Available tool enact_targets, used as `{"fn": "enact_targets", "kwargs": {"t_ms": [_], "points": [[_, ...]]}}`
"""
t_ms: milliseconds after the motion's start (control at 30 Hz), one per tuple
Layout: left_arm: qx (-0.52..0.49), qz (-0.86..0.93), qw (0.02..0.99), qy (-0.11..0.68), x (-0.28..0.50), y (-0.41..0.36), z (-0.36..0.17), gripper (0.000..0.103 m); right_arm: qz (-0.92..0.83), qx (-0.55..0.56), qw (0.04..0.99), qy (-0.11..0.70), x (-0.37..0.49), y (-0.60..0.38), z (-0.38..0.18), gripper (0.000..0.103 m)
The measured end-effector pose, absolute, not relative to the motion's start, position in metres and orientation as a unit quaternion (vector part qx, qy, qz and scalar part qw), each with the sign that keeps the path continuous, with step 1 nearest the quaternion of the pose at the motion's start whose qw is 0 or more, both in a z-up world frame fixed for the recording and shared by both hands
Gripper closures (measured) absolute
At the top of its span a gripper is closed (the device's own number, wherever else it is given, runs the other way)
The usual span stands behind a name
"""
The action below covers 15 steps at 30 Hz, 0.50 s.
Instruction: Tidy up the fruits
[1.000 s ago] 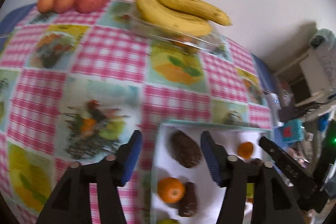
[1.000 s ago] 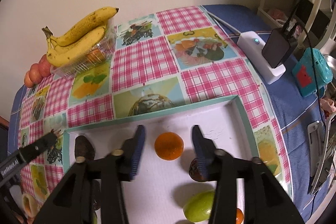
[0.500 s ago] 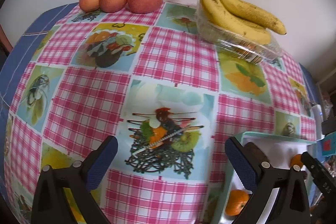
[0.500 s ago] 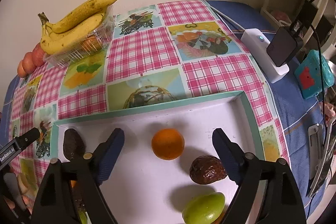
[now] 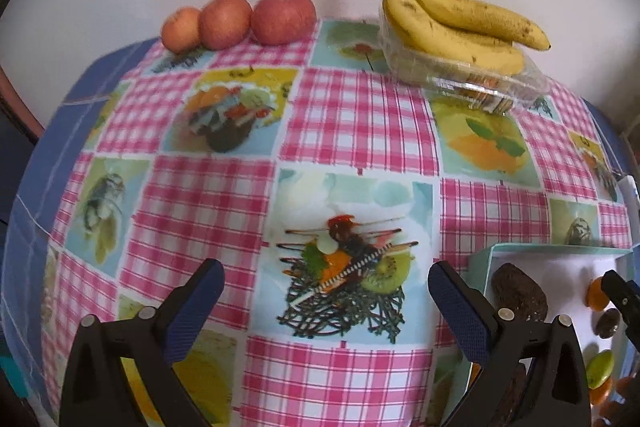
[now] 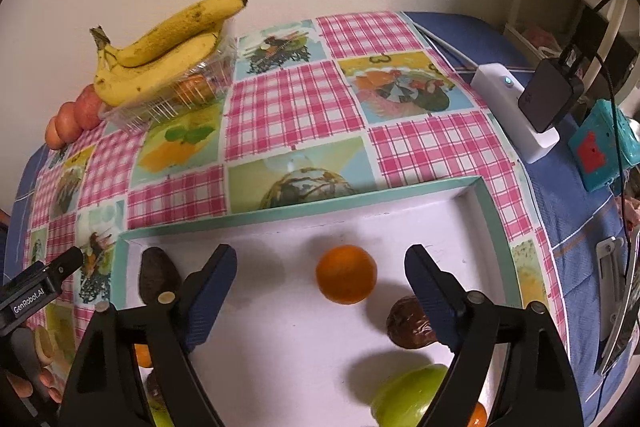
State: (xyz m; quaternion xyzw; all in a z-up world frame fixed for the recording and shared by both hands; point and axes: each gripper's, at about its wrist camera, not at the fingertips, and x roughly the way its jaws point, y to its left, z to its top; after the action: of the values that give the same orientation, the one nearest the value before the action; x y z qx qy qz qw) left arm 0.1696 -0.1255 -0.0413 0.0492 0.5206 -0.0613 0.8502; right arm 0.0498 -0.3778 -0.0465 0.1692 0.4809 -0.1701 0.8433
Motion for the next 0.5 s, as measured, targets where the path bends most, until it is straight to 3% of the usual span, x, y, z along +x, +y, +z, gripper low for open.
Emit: {"fn": "enact_targets", "kwargs": {"t_ms": [500], "points": [[0.105, 0.008, 0.872, 0.479, 0.131, -0.109, 0.007, 0.0, -0.16, 0.148, 0.852, 0.477, 0.022, -0.347, -0.019, 0.016]]}}
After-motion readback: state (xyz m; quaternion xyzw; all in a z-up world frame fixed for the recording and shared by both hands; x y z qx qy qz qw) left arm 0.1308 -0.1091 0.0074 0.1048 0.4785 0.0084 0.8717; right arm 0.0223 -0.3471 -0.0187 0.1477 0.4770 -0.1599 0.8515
